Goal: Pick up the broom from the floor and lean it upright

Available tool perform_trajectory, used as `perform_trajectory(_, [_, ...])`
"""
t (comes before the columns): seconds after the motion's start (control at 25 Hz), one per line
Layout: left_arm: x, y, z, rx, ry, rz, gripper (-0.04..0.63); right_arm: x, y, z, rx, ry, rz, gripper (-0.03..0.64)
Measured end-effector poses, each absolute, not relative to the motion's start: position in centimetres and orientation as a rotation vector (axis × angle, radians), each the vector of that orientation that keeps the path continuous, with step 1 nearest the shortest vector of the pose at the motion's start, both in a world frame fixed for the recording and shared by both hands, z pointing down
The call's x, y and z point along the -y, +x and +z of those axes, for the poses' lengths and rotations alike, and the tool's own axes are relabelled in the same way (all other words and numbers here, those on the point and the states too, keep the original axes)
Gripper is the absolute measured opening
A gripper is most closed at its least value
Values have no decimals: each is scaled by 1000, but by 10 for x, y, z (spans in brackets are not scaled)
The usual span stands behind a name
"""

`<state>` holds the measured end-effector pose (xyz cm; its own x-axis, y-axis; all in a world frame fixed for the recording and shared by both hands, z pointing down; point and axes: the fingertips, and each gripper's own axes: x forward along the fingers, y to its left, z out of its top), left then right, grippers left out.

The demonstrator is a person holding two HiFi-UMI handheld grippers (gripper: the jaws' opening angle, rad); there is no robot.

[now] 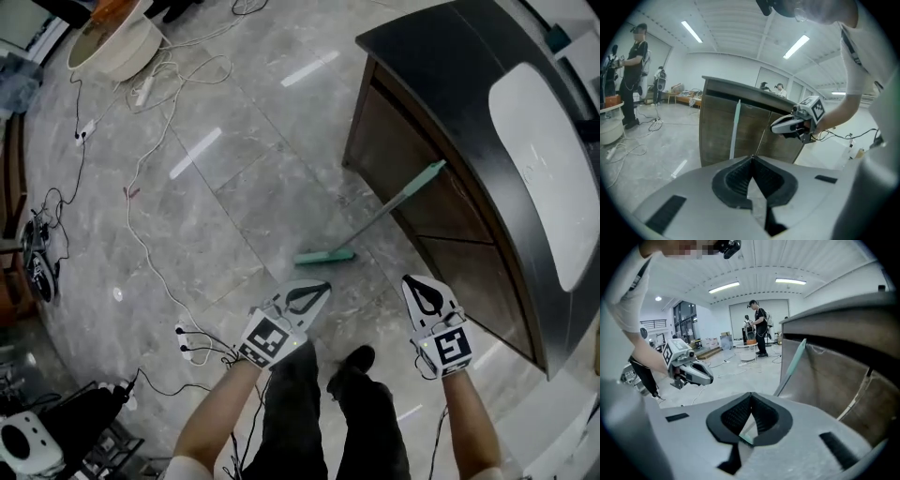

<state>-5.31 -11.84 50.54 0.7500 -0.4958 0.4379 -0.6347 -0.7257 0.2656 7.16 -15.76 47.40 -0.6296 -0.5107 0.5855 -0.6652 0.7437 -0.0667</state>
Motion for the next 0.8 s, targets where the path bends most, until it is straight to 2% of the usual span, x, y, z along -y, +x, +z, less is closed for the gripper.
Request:
perform_trajectory(0.32, [54,-54,362,927,2506,543,8,96,82,331,2420,965,556,0])
perform_trajectory(0.8, [-85,-22,105,1032,2432,503,9,-41,108,82,2424,921,501,1])
